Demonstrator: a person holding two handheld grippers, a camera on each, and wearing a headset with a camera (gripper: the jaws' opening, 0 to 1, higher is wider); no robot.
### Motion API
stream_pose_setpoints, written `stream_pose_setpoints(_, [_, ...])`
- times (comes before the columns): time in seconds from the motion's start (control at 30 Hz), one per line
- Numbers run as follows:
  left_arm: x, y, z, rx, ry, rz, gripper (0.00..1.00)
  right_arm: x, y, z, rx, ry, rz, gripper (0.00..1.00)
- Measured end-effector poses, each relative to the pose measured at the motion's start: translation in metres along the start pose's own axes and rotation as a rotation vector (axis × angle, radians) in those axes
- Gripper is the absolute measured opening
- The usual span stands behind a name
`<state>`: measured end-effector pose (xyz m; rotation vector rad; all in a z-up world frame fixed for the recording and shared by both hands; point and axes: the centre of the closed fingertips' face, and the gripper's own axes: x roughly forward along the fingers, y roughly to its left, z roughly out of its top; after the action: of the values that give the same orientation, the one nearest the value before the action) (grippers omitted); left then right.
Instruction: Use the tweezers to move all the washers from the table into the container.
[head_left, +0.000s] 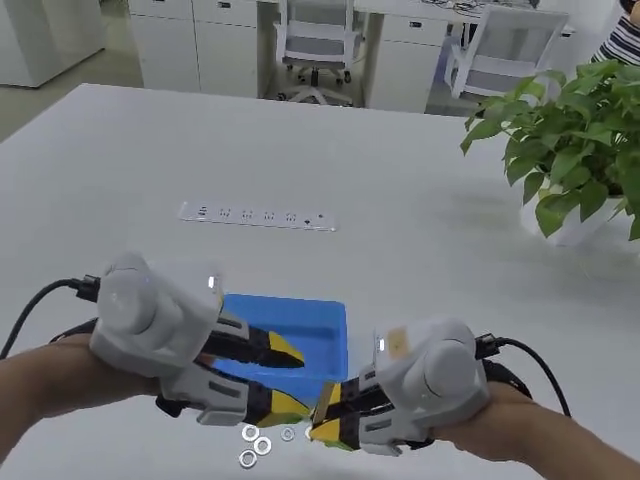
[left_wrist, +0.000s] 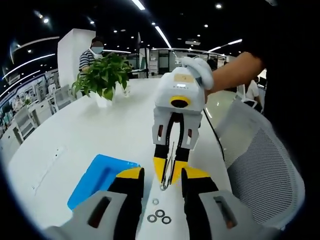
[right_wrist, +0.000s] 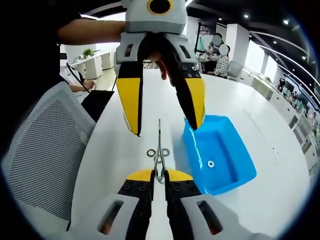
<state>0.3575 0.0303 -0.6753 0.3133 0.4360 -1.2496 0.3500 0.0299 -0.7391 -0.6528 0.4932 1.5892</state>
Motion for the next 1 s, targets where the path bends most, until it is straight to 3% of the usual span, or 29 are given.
stream_pose_setpoints(0.53, [-0.028,0.004,-0.016,-0.098,-0.025,0.091,0.55,-0.016,-0.009,0.016,-0.03,-0.01,-0.009,0.09])
stream_pose_setpoints(0.83, [-0.037,0.009,-0.025,-0.155,-0.02,0.163,0.74,-0.025,-0.019,0.029,-0.047,-0.022,-0.009,0.09])
stream_pose_setpoints(1.0, [-0.043,0.007,-0.026,-0.164,-0.026,0.188,0.76,-0.029,-0.026,0.038,-0.056,-0.034,-0.014,0.09])
